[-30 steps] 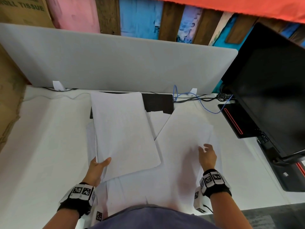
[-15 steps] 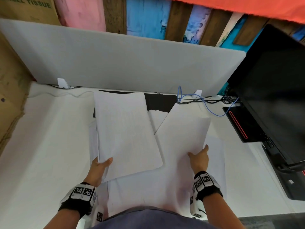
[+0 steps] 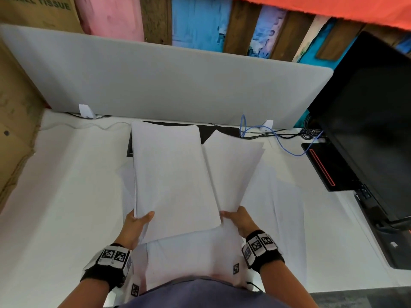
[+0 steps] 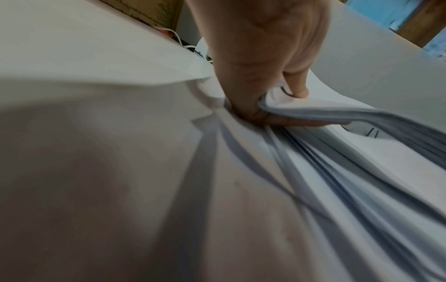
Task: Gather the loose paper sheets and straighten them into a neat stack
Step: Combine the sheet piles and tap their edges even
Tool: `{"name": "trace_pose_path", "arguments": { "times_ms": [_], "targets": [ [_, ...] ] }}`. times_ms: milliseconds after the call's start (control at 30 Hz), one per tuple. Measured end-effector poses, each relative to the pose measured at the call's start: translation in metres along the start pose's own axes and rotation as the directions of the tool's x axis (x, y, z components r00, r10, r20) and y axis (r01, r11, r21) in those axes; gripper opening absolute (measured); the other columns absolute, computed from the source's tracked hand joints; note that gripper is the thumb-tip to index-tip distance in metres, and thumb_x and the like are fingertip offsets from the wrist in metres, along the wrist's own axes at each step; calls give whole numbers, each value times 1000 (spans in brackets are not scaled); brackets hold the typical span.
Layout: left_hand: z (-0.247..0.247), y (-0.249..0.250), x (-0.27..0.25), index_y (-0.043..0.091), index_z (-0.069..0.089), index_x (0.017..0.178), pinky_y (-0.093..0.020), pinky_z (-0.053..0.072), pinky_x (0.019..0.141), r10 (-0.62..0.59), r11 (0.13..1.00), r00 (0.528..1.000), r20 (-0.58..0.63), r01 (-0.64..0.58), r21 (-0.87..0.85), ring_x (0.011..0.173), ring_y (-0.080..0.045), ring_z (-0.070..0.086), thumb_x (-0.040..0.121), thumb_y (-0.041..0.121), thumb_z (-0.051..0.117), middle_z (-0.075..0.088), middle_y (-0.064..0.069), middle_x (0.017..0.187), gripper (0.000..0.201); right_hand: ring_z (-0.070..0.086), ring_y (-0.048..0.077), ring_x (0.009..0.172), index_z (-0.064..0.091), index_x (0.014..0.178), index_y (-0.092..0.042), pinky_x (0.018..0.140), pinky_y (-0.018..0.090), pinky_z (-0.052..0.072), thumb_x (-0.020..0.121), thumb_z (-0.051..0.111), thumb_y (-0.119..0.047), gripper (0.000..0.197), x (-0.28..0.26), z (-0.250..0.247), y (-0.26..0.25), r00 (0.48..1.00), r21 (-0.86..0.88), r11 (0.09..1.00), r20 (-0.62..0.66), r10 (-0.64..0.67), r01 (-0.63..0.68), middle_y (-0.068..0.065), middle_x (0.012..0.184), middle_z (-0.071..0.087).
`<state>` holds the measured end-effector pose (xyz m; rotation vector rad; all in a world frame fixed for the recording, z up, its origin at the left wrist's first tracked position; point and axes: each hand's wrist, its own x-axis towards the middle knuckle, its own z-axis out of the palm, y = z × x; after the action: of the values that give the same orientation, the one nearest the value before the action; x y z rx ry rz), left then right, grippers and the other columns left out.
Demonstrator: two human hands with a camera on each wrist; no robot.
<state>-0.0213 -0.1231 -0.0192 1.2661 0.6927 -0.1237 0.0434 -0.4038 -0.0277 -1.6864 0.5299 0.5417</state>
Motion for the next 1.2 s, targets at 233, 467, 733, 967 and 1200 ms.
{"name": "trace_pose_path", "arguments": {
  "times_ms": [233, 467, 733, 967, 1200],
  "targets": [
    [-19, 2, 1, 2, 54, 112, -42, 41, 97, 24, 999, 998, -58, -26, -42, 85, -23, 59, 88, 0, 55, 63, -7, 92, 24, 60, 32, 99, 56, 116, 9, 82, 34, 47, 83, 64, -5, 37, 3, -62, -8, 931, -131, 988, -343, -122, 81, 21, 114, 62],
    [-20, 11, 6, 1, 54, 112, -36, 40, 93, 73, 996, 995, -64, -76, -56, 85, -22, 59, 88, 1, 55, 62, -3, 88, 24, 57, 42, 106, 57, 109, 13, 89, 40, 43, 90, 51, -5, 26, -11, -78, -13, 747, -188, 981, -646, -156, 43, 30, 113, 61],
    [-17, 5, 7, -1, 56, 113, -37, 40, 95, 60, 998, 998, -30, -61, -18, 81, -17, 60, 88, 0, 54, 66, -2, 83, 25, 63, 23, 67, 54, 113, 1, 51, 28, 56, 85, 60, -2, 30, -25, -47, -10, 992, 112, 985, 11, 128, -129, 14, 81, 63],
    [-19, 9, 2, 4, 56, 109, -38, 39, 97, 57, 998, 998, -36, -56, 23, 99, -24, 57, 88, 2, 55, 63, -3, 92, 21, 54, 25, 72, 52, 116, 8, 50, 34, 53, 86, 59, 3, 31, 1, -21, -30, 977, 362, 923, -115, 179, -127, 15, 95, 60],
    [-35, 14, 0, 1, 55, 118, -43, 42, 99, 31, 999, 990, -135, -34, -24, 104, -28, 58, 87, 9, 59, 61, -15, 114, 32, 54, 23, 72, 51, 121, 7, 51, 26, 45, 86, 57, 2, 35, 5, -27, -19, 963, 177, 984, -260, 67, -20, 10, 89, 59]
  ]
}}
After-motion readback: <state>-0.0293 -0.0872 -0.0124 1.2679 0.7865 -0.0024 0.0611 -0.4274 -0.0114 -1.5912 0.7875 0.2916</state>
